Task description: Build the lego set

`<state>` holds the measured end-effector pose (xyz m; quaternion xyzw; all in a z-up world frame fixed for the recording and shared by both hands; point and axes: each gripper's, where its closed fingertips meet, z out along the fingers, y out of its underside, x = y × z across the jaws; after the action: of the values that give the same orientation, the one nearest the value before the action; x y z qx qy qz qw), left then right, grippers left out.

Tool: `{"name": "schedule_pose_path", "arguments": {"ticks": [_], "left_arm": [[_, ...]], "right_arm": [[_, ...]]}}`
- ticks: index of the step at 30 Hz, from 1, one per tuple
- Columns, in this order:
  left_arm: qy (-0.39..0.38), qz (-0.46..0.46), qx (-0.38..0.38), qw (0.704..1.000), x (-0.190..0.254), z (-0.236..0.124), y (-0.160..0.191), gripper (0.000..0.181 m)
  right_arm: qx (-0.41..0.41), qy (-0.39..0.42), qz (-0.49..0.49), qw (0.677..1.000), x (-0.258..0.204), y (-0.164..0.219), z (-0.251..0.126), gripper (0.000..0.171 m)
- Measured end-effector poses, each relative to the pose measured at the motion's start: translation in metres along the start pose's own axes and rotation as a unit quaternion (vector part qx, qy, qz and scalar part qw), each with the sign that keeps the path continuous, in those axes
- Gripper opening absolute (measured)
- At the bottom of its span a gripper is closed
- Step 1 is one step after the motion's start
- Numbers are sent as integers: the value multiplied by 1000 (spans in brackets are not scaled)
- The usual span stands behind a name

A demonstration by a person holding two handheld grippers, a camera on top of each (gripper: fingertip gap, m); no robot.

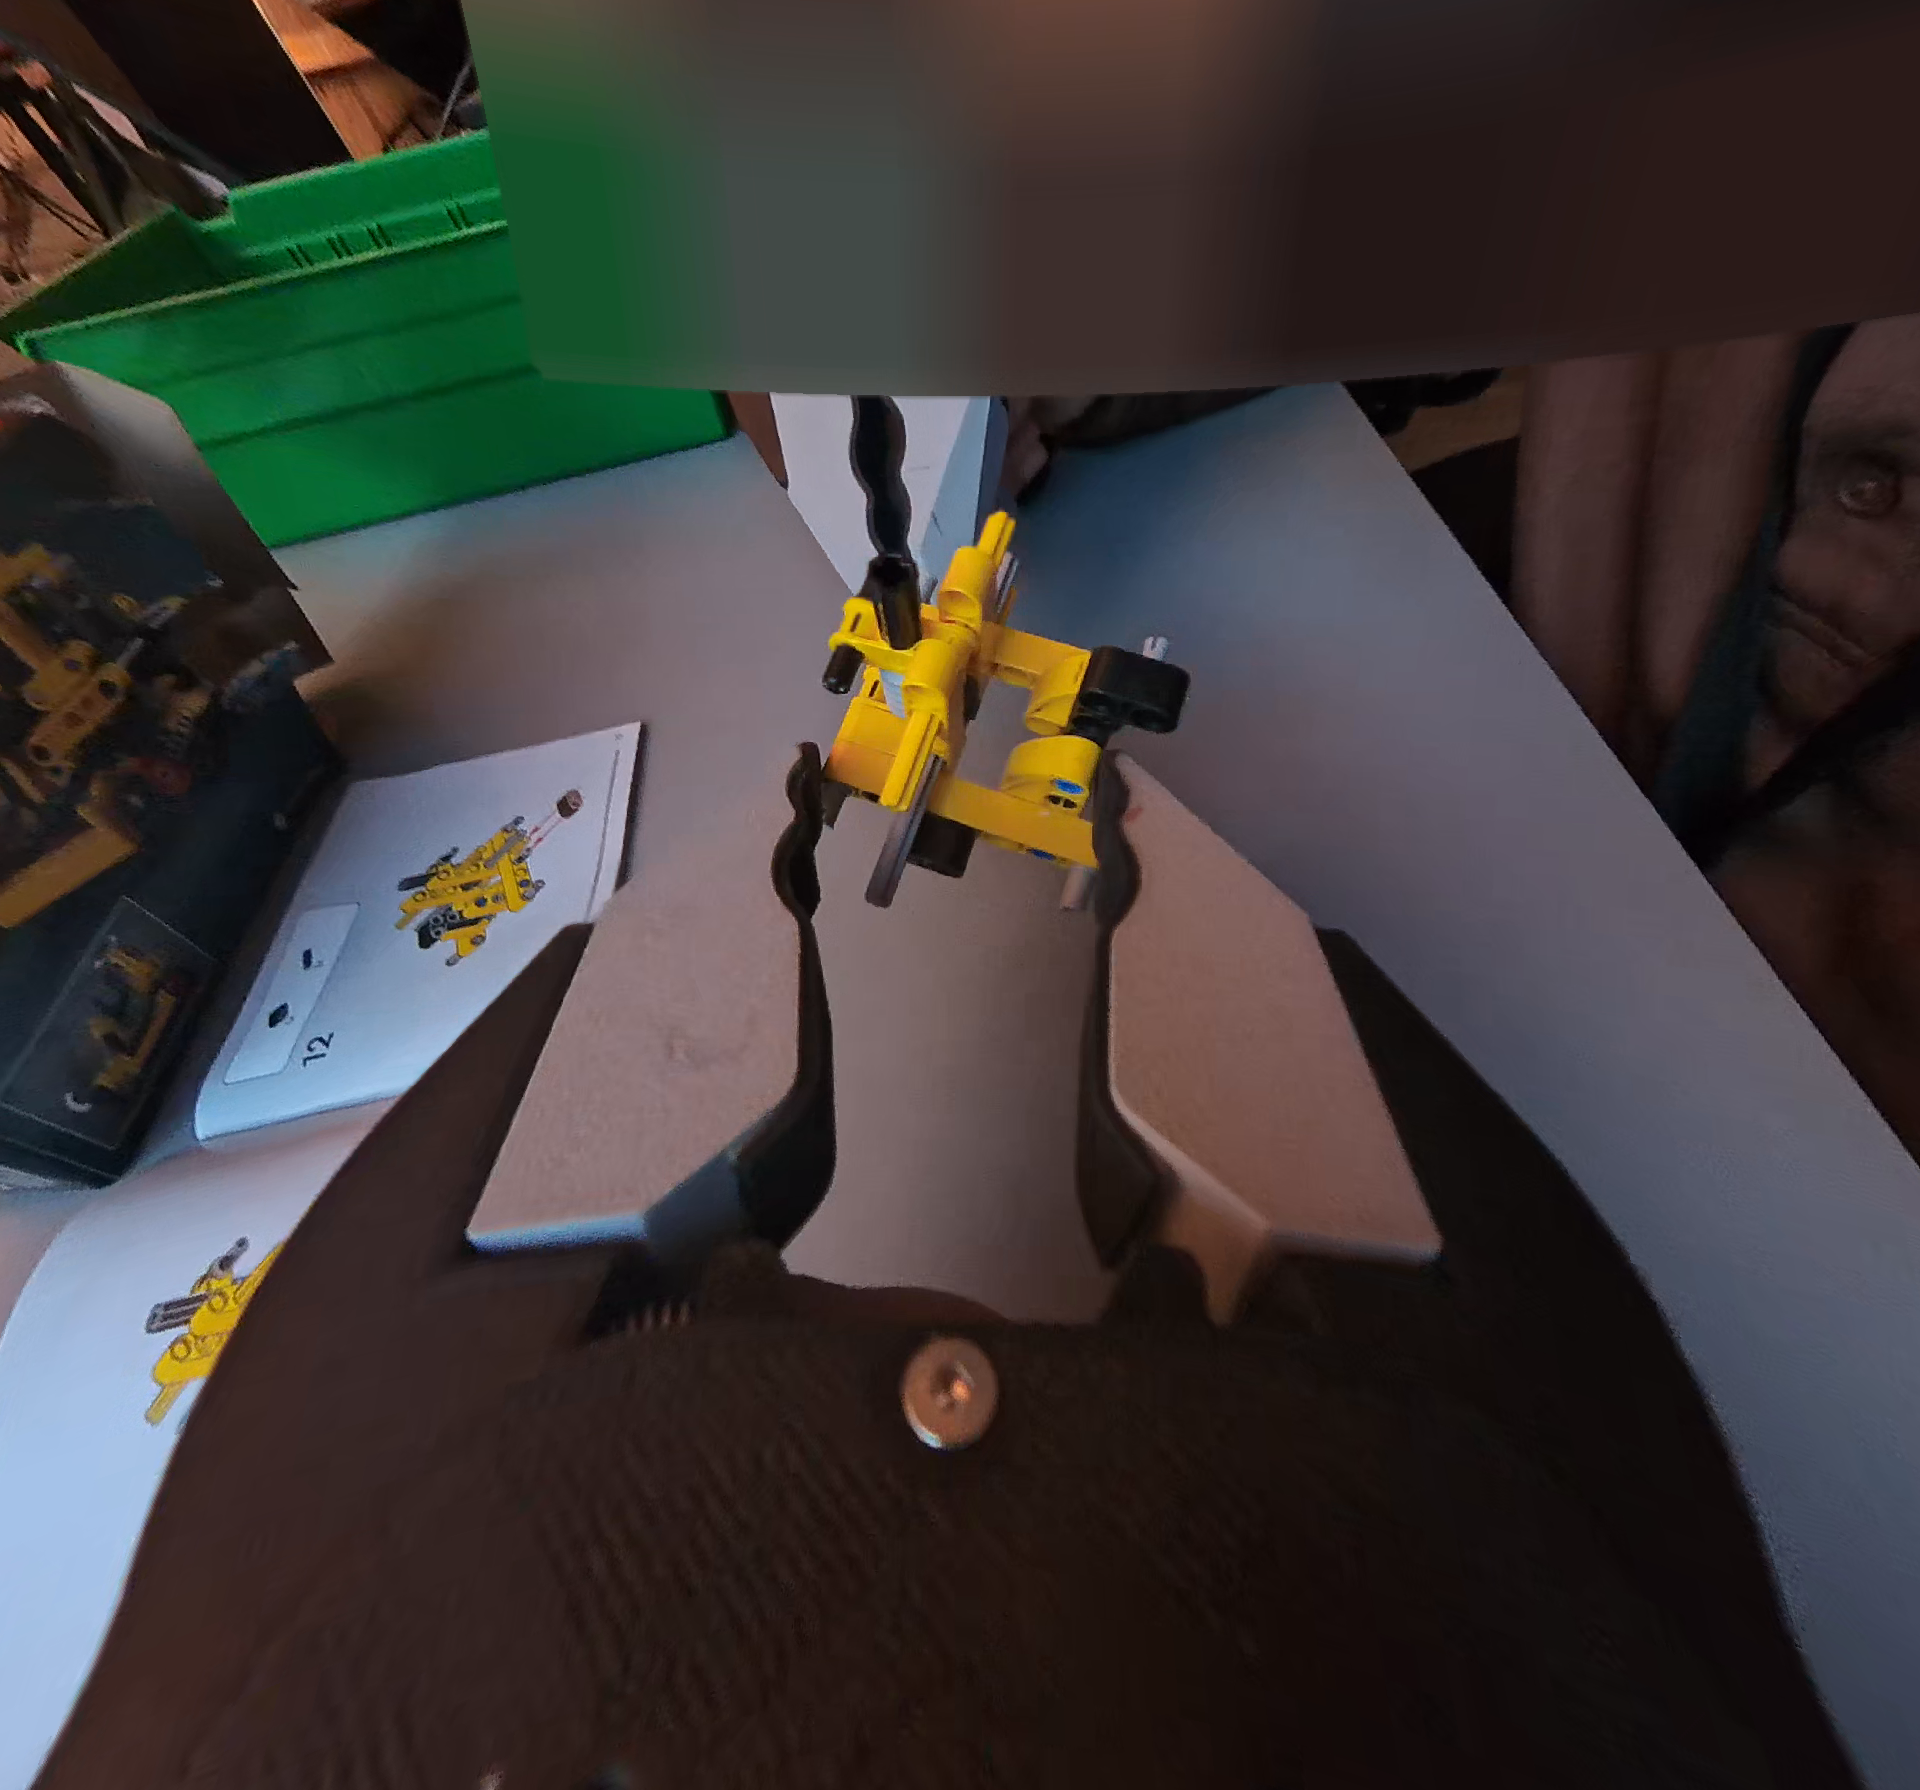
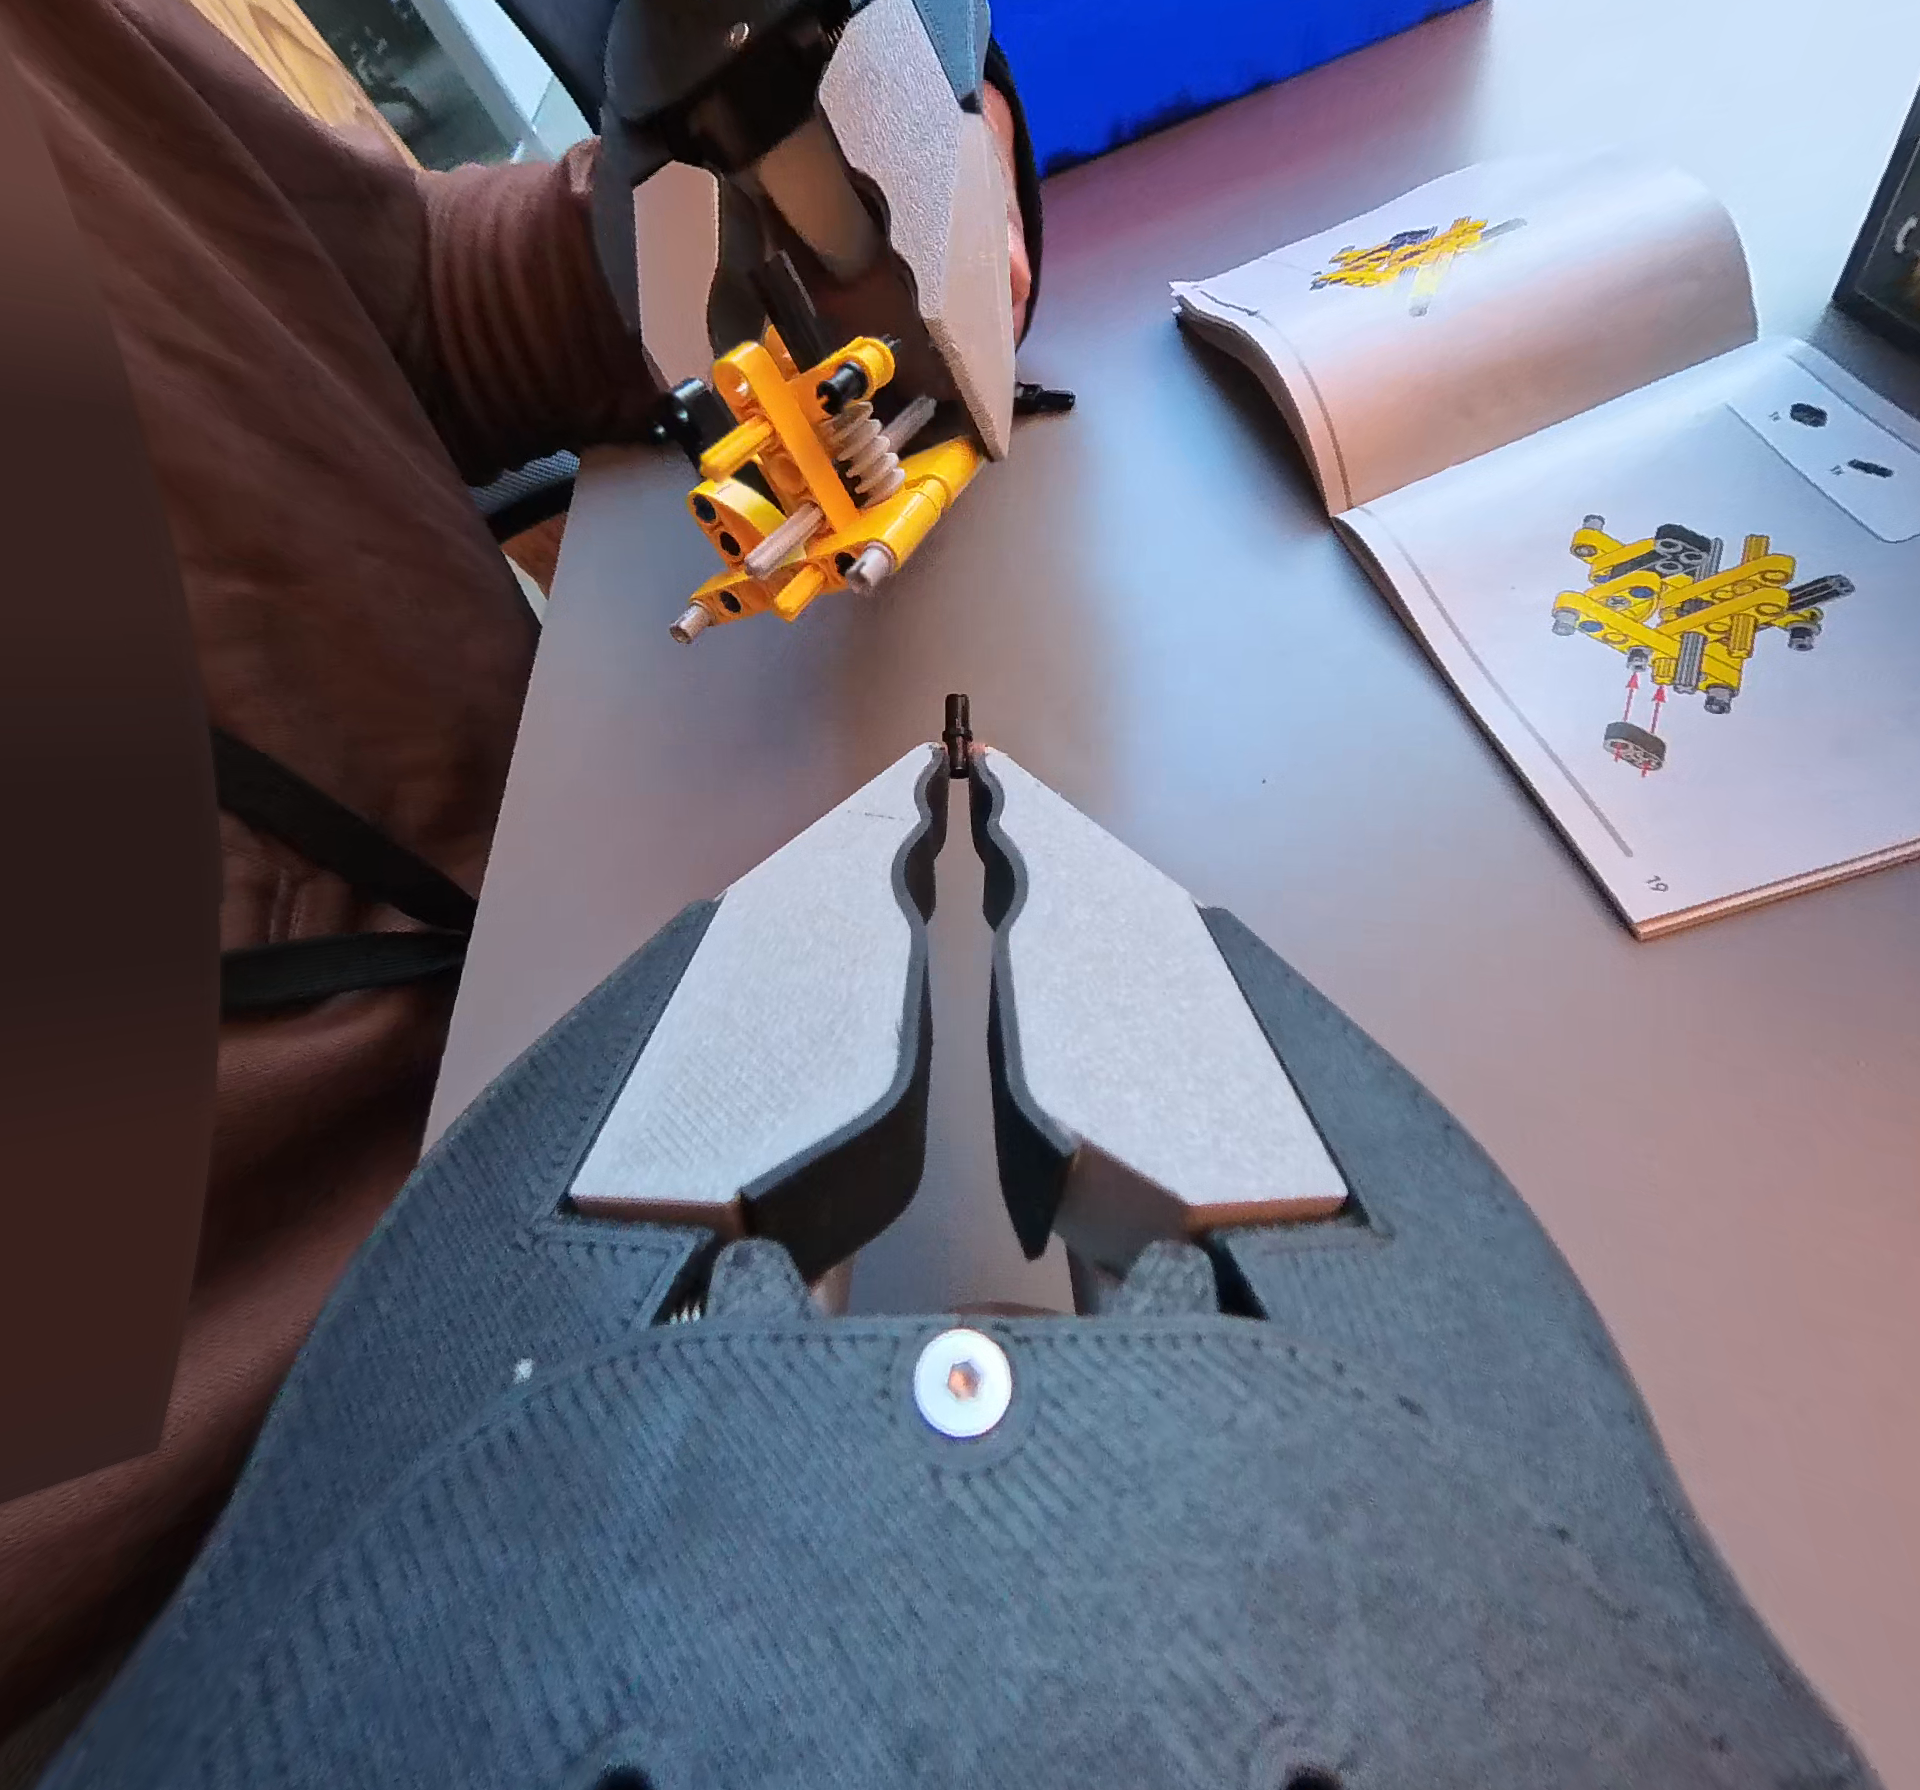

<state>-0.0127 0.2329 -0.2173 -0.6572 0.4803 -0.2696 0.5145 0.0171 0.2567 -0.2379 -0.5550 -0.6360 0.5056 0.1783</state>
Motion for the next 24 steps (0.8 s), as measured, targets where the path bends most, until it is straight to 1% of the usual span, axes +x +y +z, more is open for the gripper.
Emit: {"name": "schedule_pose_path", "arguments": {"ticks": [10,15,21,24], "left_arm": [[-5,21,39,999,0,-4,-11,50],[-7,23,42,999,0,-4,-12,50],[-11,13,30,999,-3,-2,-9,50],[-20,-20,-18,999,-10,1,5,49]], "right_arm": [[14,-6,1,1000,-3,-5,-3,0],[19,-5,1,1000,-3,-7,-4,0],[9,5,-3,1000,0,-3,-4,0],[-14,43,-17,999,14,5,-8,0]]}}
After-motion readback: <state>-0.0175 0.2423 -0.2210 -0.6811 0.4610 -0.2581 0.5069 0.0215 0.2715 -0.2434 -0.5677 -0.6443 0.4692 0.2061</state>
